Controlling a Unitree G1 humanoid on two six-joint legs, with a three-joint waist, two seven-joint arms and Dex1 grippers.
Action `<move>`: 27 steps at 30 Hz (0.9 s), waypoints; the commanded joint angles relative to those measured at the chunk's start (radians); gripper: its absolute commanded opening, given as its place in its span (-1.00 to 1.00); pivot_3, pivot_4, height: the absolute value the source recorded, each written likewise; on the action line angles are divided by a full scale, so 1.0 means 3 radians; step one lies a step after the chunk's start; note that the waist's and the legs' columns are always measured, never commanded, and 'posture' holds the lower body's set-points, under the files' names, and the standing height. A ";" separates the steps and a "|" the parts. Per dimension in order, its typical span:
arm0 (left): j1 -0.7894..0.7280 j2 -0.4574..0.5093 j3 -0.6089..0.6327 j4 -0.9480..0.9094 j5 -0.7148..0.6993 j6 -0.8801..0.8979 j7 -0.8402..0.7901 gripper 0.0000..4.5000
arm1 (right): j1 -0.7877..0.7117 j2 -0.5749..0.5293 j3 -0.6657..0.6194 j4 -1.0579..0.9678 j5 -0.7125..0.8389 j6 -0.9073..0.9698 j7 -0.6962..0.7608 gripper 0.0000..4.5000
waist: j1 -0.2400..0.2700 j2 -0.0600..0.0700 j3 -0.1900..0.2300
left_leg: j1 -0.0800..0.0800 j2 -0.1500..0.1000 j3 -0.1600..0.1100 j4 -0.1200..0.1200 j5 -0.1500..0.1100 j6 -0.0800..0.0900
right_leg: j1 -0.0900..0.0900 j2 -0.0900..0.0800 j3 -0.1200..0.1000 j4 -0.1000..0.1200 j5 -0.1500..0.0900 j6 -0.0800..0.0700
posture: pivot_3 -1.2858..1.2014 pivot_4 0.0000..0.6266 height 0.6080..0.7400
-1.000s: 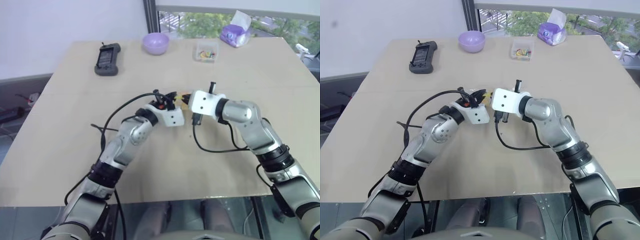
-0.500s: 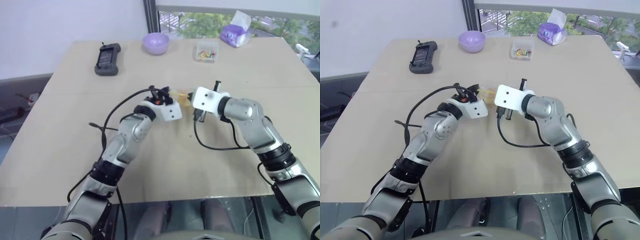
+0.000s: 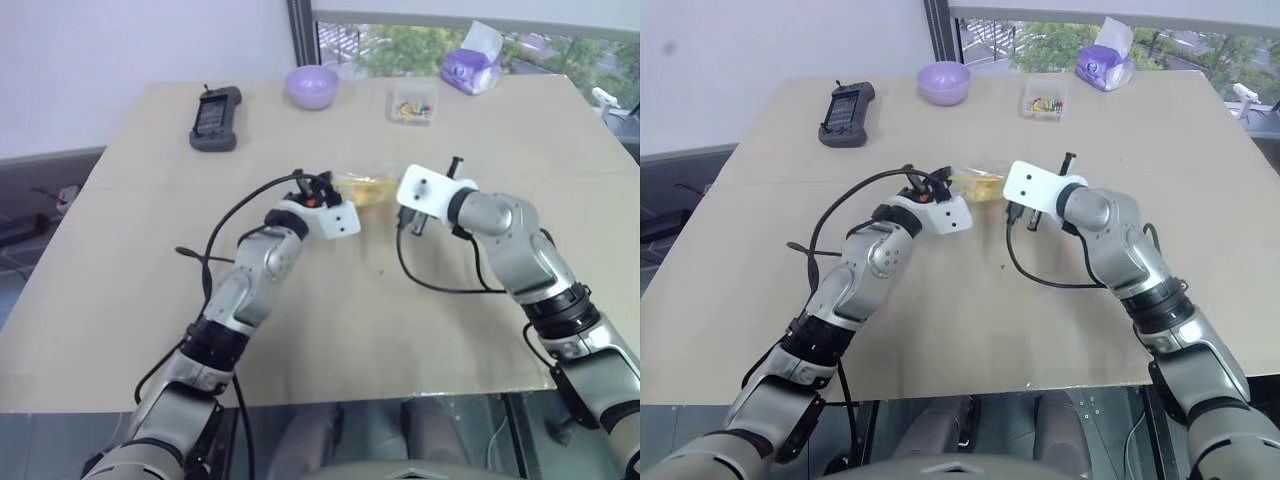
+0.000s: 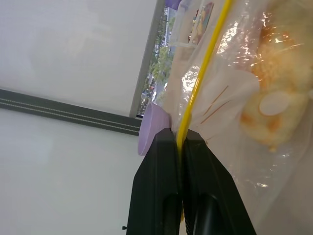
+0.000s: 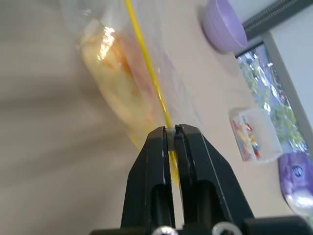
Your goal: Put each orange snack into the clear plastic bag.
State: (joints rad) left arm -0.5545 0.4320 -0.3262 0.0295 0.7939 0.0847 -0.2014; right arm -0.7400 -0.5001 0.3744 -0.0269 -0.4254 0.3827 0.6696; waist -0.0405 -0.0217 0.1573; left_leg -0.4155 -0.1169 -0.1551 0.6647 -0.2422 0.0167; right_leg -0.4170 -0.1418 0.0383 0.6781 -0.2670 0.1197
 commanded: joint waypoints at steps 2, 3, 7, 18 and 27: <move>-0.0038 0.0090 0.0223 -0.0010 0.0028 0.0143 0.0119 -1.00 | -0.0016 -0.0188 -0.0178 0.0116 -0.0189 0.0257 -0.0111 -0.98 | 0.0000 0.0000 0.0000 | 0.0000 0.0000 0.0000 0.0000 0.0000 0.0000 | 0.0000 0.0000 0.0000 0.0000 0.0000 0.0000 | 0.03 -0.52 1.00; -0.0038 0.0090 0.0223 -0.0009 0.0028 0.0142 0.0119 -1.00 | -0.0016 -0.0190 -0.0178 0.0118 -0.0195 0.0269 -0.0116 -0.98 | 0.0000 0.0000 0.0000 | 0.0000 0.0000 0.0000 0.0000 0.0000 0.0000 | 0.0000 0.0000 0.0000 0.0000 0.0000 0.0000 | 0.03 -0.52 1.00; -0.0048 0.0098 0.0230 -0.0002 0.0031 0.0142 0.0126 -1.00 | -0.0030 -0.0229 -0.0182 0.0140 -0.0241 0.0301 -0.0153 -0.98 | 0.0000 0.0000 0.0000 | 0.0000 0.0000 0.0000 0.0000 0.0000 0.0000 | 0.0000 0.0000 0.0000 0.0000 0.0000 0.0000 | 0.03 -0.52 1.00; -0.0321 0.0095 0.0350 0.0085 -0.0010 0.0070 0.0501 -1.00 | -0.0116 -0.0512 -0.0327 -0.0024 -0.0211 0.0313 -0.0119 -0.98 | 0.0002 0.0000 0.0000 | -0.0001 0.0000 0.0000 0.0000 0.0000 0.0000 | 0.0000 -0.0001 0.0000 0.0000 0.0000 0.0000 | 0.03 -0.52 1.00; -0.0517 0.0085 0.0289 0.0344 -0.0105 -0.0006 0.0642 -1.00 | -0.0171 -0.0719 -0.0396 -0.0177 -0.0199 0.0376 -0.0090 -0.98 | 0.0002 -0.0001 0.0000 | -0.0001 0.0000 0.0001 0.0000 0.0000 0.0000 | -0.0001 -0.0001 0.0000 0.0000 0.0000 0.0000 | 0.03 -0.52 1.00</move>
State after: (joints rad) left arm -0.6896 0.4300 -0.3254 0.1044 0.7716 0.0533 -0.0598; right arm -0.7916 -0.6519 0.3401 -0.1198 -0.4450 0.4332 0.6572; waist -0.0400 -0.0218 0.1574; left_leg -0.4160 -0.1169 -0.1547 0.6647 -0.2422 0.0167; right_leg -0.4172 -0.1421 0.0383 0.6780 -0.2670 0.1197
